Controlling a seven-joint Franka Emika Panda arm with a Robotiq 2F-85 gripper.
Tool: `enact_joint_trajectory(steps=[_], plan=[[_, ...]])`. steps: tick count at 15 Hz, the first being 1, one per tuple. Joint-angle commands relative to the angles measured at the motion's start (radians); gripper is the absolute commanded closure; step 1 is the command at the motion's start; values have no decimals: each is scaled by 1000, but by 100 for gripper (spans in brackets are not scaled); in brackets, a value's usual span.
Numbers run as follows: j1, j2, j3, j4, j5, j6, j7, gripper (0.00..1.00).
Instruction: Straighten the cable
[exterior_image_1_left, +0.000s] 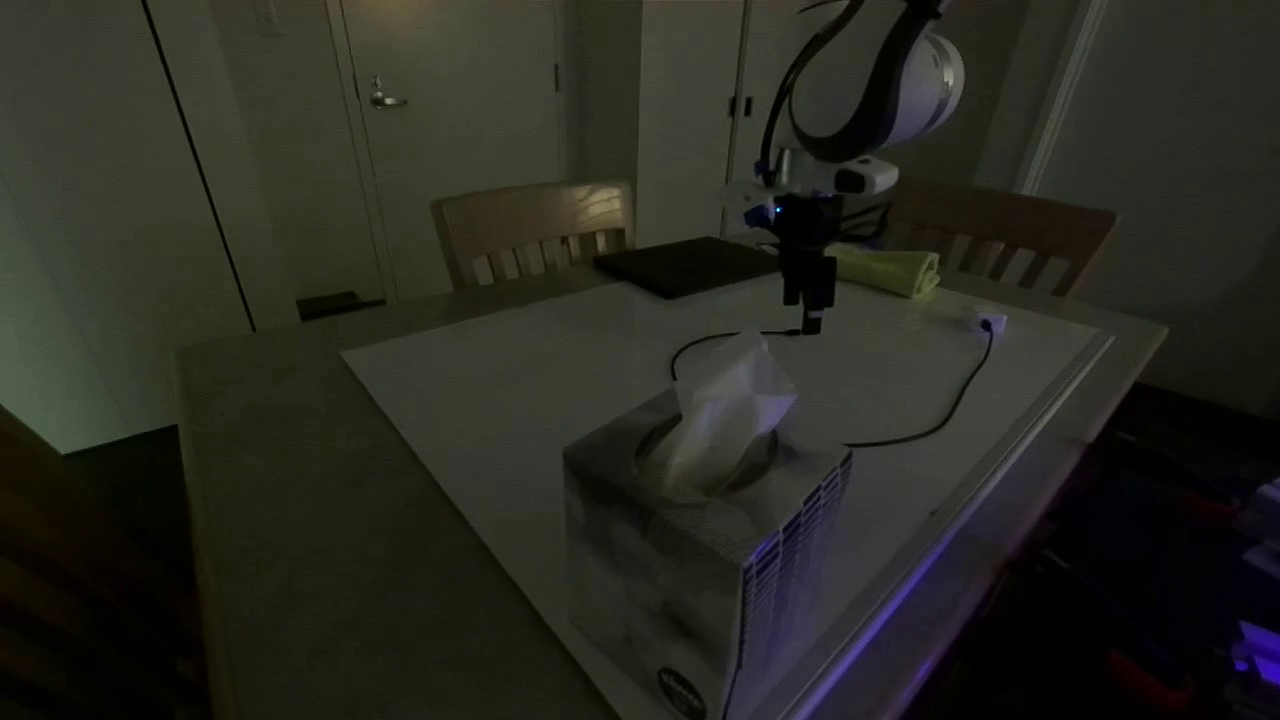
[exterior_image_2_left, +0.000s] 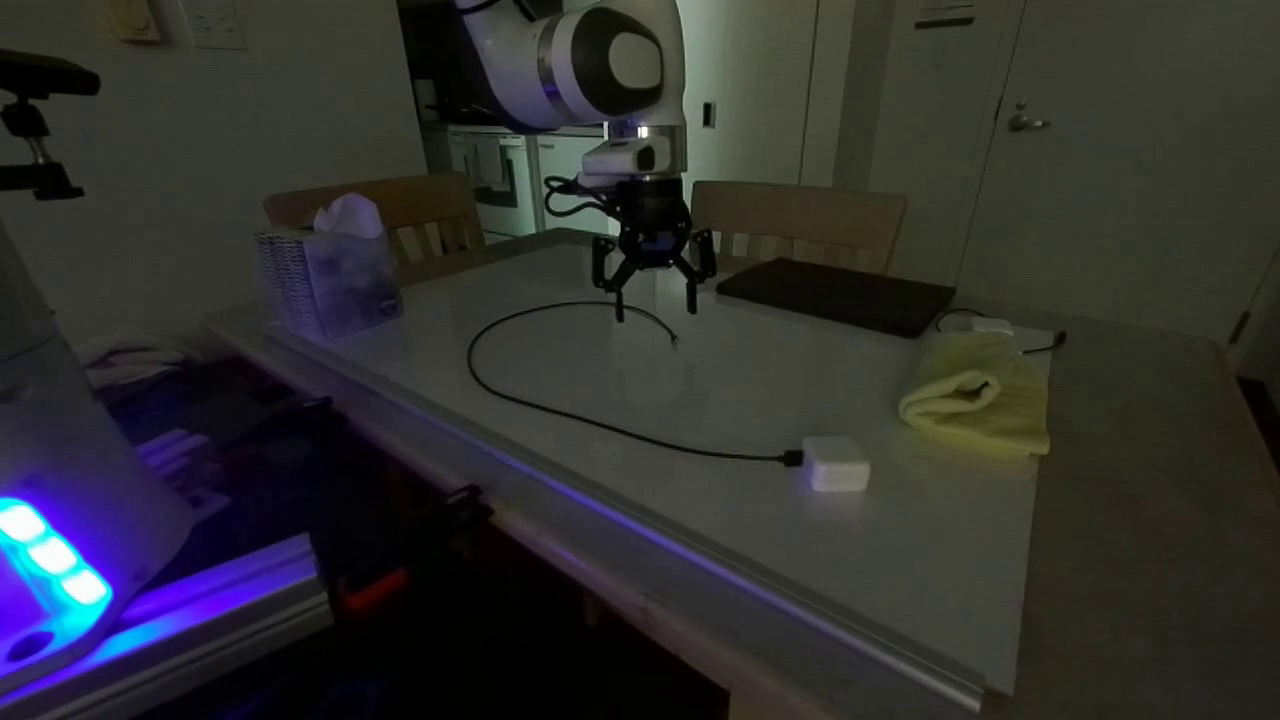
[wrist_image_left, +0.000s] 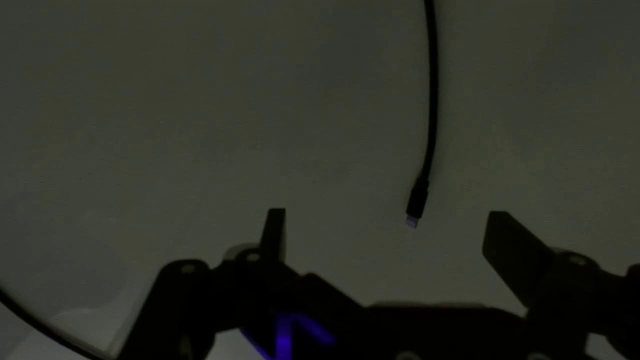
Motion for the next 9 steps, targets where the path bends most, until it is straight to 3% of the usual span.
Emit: enact_joint_trajectory(steps=[1, 9], plan=[[3, 19, -20, -14, -3, 63, -18, 0], [-17, 54, -2, -20, 52, 97, -63, 0]])
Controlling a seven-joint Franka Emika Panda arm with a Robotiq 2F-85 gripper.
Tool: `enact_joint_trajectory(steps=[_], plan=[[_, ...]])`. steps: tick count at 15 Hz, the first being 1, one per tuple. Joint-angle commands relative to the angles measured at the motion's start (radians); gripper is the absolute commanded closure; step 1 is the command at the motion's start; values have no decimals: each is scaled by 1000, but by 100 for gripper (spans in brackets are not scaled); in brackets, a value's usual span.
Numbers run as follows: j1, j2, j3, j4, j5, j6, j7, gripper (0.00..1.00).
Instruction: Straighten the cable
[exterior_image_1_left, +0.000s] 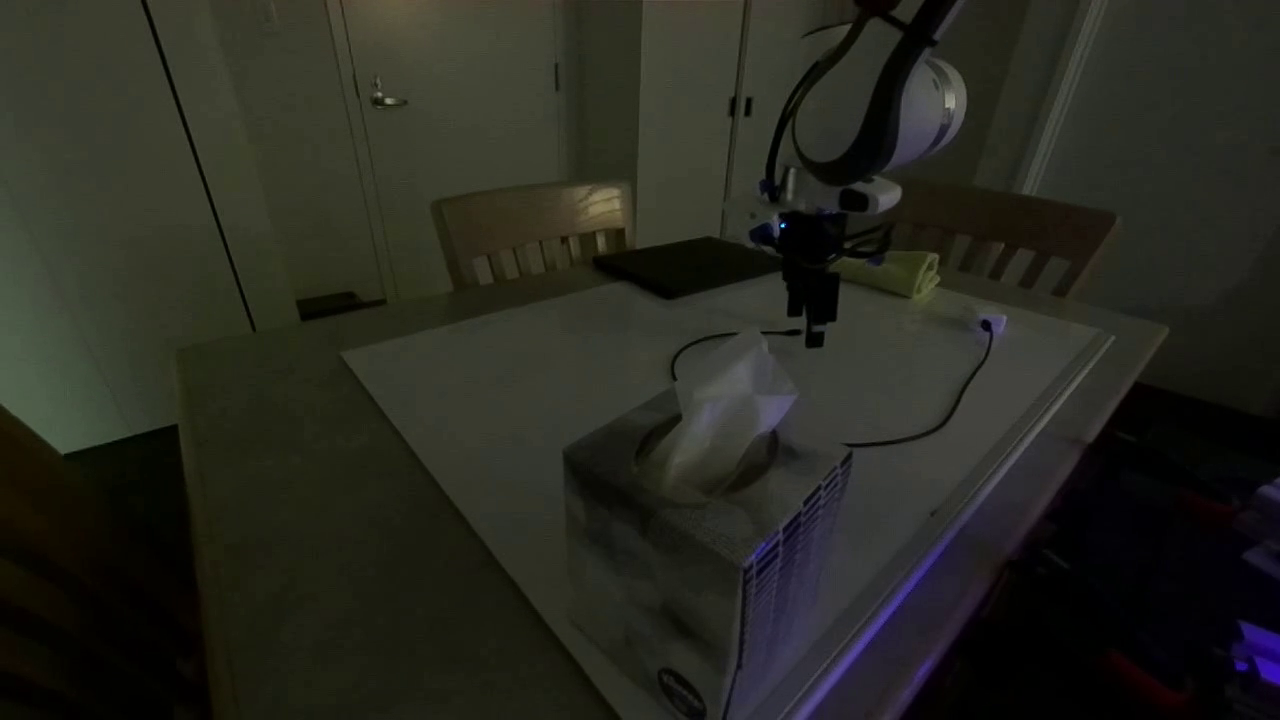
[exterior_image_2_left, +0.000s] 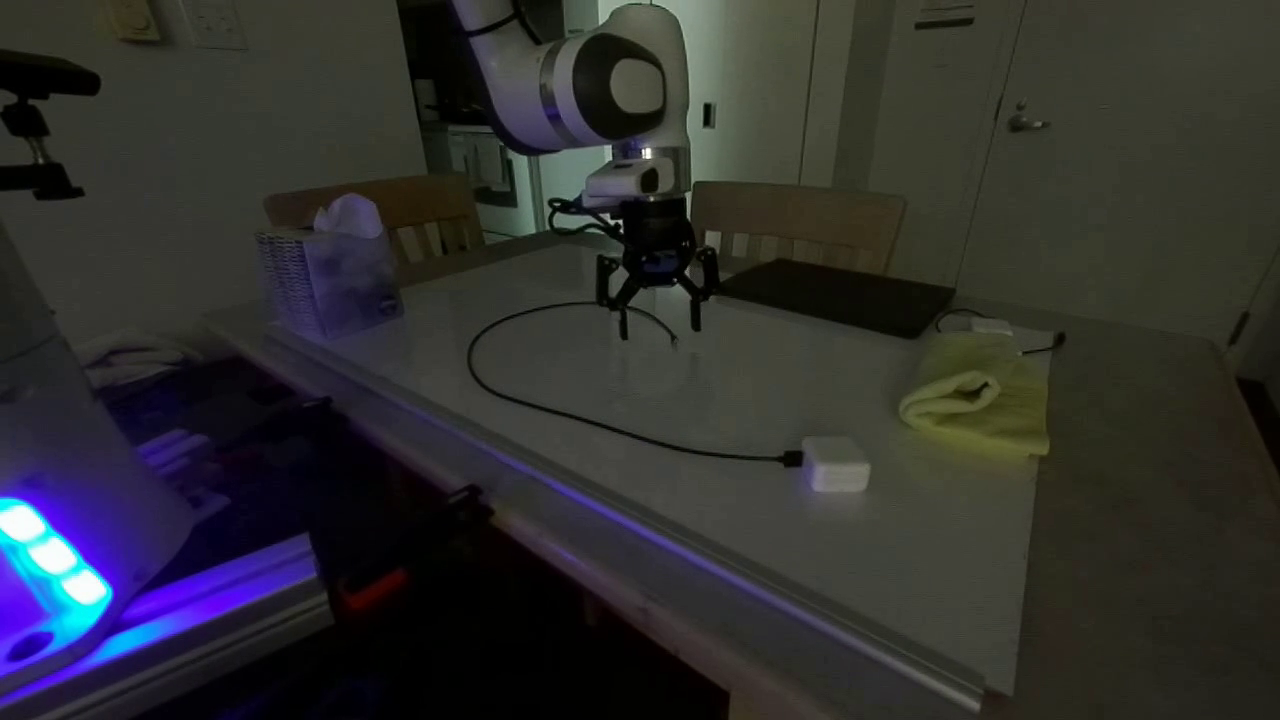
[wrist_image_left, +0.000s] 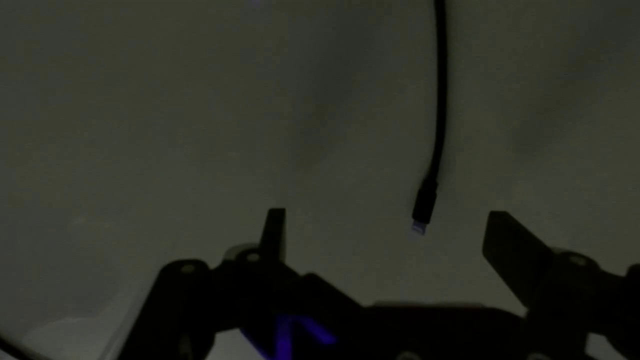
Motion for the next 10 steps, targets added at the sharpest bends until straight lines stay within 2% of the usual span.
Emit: enact_joint_trajectory(steps=[1, 2, 3, 4, 5, 7, 10], plan=[[-16, 15, 9, -16, 35, 47, -48, 0], [-16, 18, 8, -17, 43, 49, -47, 2], [-20, 17, 11, -18, 52, 51, -53, 18], [-20, 19, 11, -19, 58, 53, -53, 26], [-21, 19, 12, -21, 66, 54, -58, 29], [-19, 20, 12, -22, 76, 58, -64, 47], [-18, 13, 13, -27, 87, 59, -75, 66]])
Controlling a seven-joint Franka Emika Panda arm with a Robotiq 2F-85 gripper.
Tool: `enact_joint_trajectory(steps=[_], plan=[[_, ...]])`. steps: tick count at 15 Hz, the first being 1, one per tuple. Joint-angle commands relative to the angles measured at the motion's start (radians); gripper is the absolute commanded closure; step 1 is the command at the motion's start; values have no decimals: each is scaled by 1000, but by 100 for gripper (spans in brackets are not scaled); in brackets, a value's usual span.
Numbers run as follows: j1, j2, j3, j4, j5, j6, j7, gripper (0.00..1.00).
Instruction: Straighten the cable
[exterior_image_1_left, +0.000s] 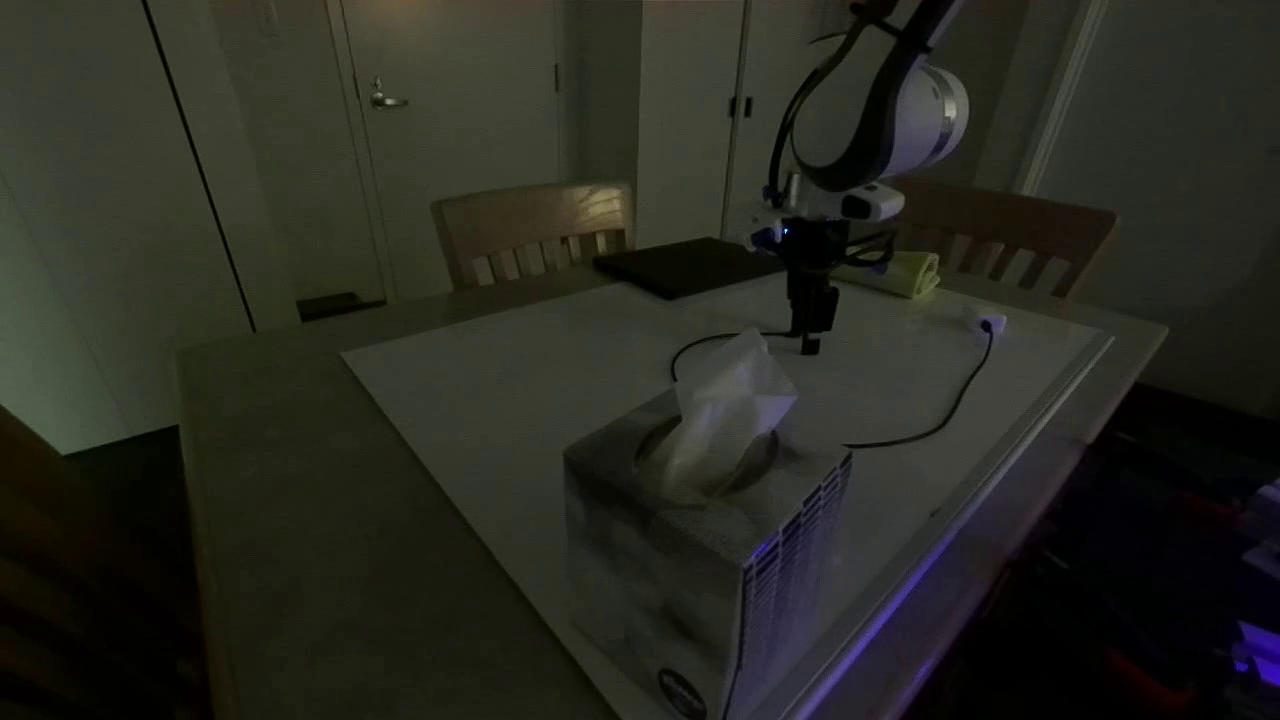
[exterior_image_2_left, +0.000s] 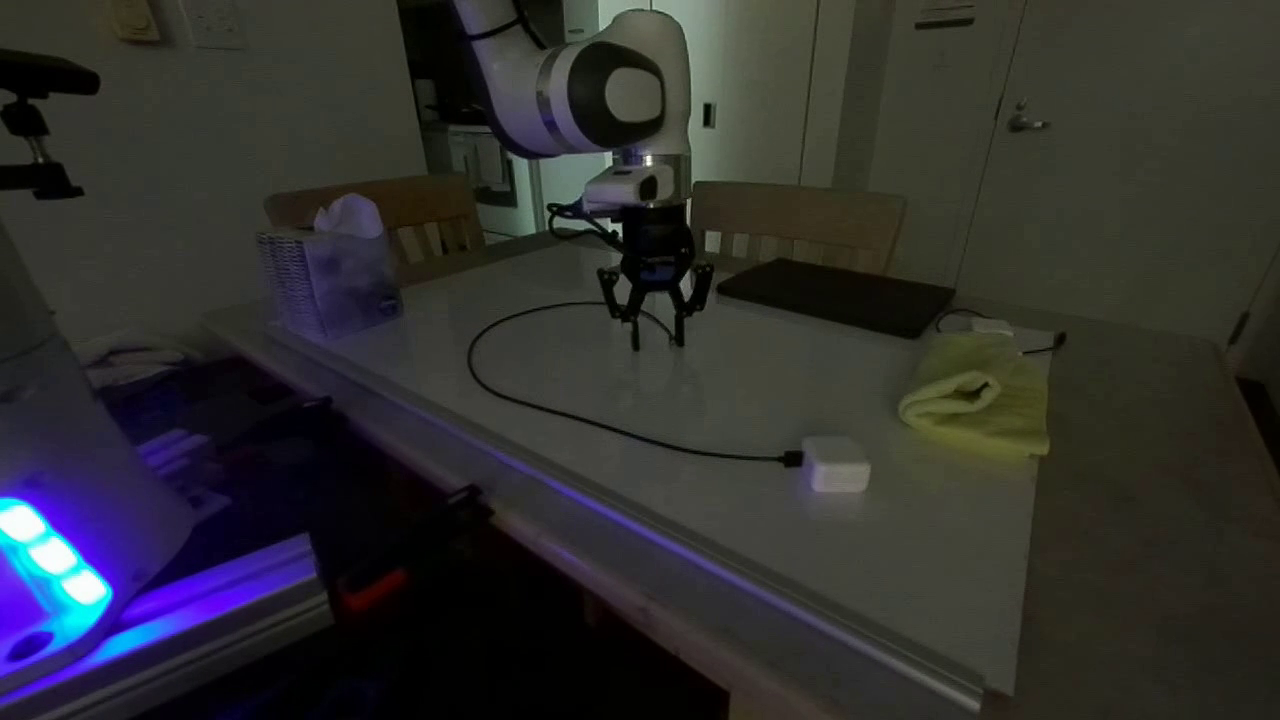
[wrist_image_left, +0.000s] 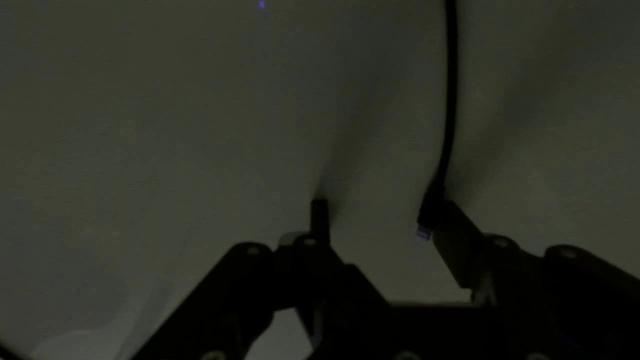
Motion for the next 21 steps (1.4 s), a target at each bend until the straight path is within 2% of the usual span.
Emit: enact_joint_trajectory(steps=[1, 5, 11, 12, 15, 16, 19, 21], plan=[[-14, 6, 11, -17, 28, 44, -44, 74], [-8, -3, 13, -28, 24, 52, -59, 100], [-19, 1, 72, 3, 160, 1, -32, 98], [-1, -13, 26, -6, 117, -1, -28, 93], [1, -13, 46, -4, 138, -1, -24, 93], [-7, -14, 45, -10, 152, 5, -14, 98], [-26, -24, 62, -22, 200, 14, 2, 98], [-16, -23, 68, -11, 159, -32, -54, 98]])
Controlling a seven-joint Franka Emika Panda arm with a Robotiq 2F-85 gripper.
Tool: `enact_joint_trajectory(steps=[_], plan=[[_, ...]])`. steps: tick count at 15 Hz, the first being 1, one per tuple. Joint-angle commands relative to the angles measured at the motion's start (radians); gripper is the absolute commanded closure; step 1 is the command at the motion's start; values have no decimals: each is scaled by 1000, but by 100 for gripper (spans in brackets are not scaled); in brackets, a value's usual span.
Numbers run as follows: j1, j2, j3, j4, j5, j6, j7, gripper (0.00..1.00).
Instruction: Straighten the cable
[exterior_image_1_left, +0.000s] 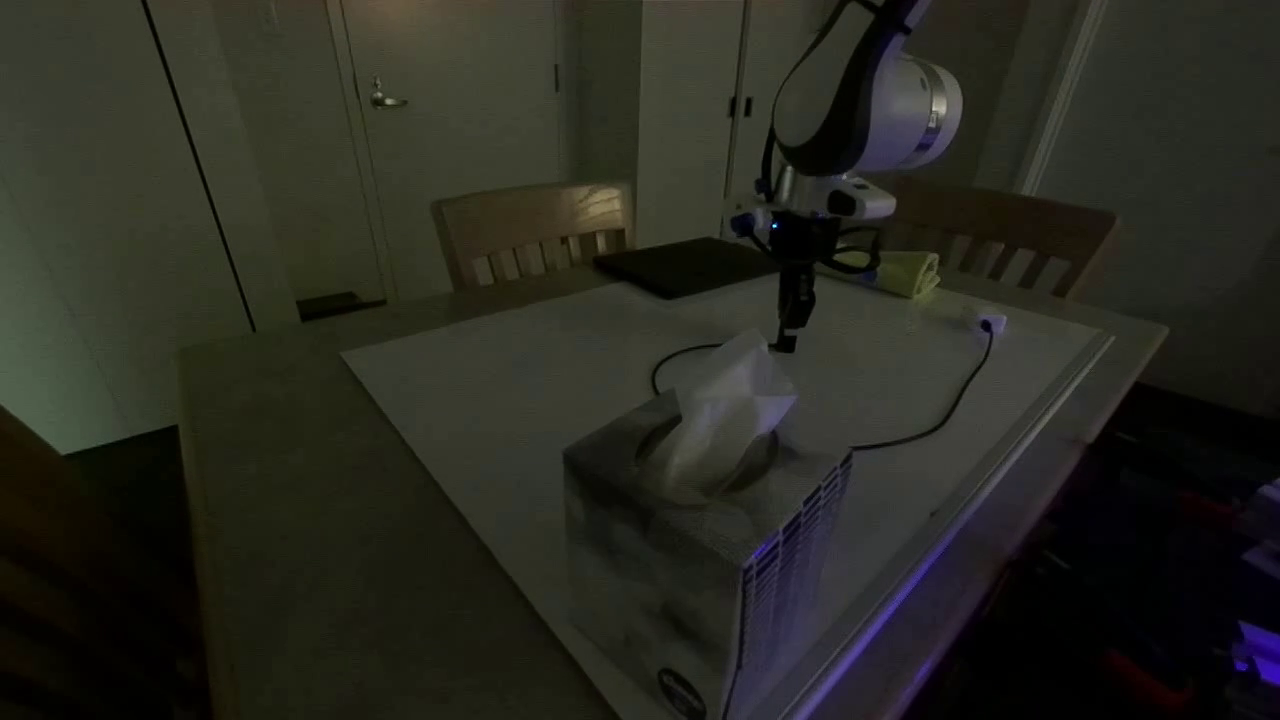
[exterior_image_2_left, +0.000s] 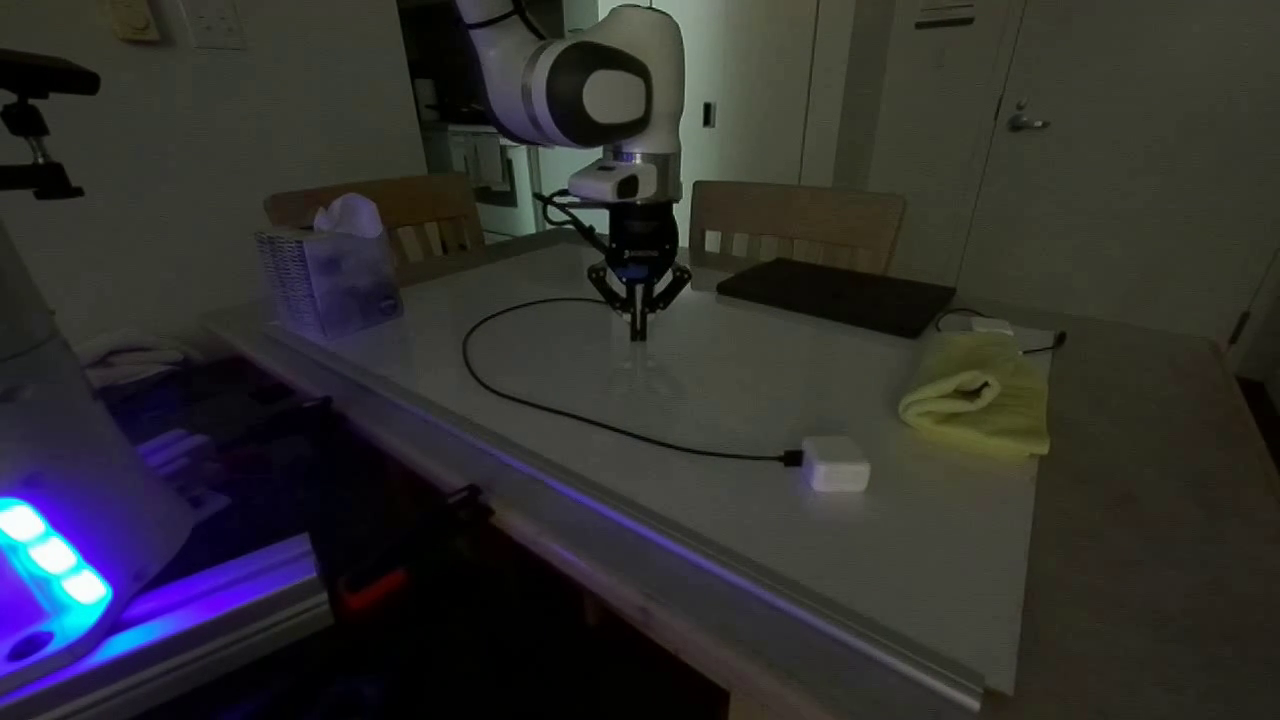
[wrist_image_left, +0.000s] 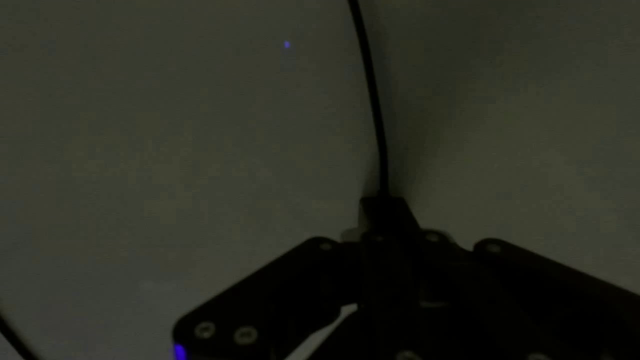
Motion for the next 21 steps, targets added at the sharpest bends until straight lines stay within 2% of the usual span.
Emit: enact_joint_trajectory(steps=[1, 3, 4, 5, 7, 8, 9, 10, 13, 14, 16, 19, 21], plan=[[0, -9, 19, 8, -42, -83, -91, 98], [12, -1, 33, 48, -54, -192, -112, 98], [19, 3, 39, 71, -56, -267, -106, 98], [33, 1, 51, 94, -34, -360, -44, 98], [31, 14, 91, 131, -17, -503, -62, 98], [32, 25, 105, 143, -8, -530, -70, 98], [37, 1, 83, 103, -30, -461, -52, 98], [43, 2, 91, 108, -29, -474, -48, 93], [43, 4, 86, 108, -30, -472, -44, 93], [42, 4, 83, 108, -30, -471, -44, 98], [48, -2, 73, 107, -52, -468, -41, 98], [95, 7, 60, 132, -194, -496, -51, 98], [123, 23, 75, 164, -275, -526, -56, 98]])
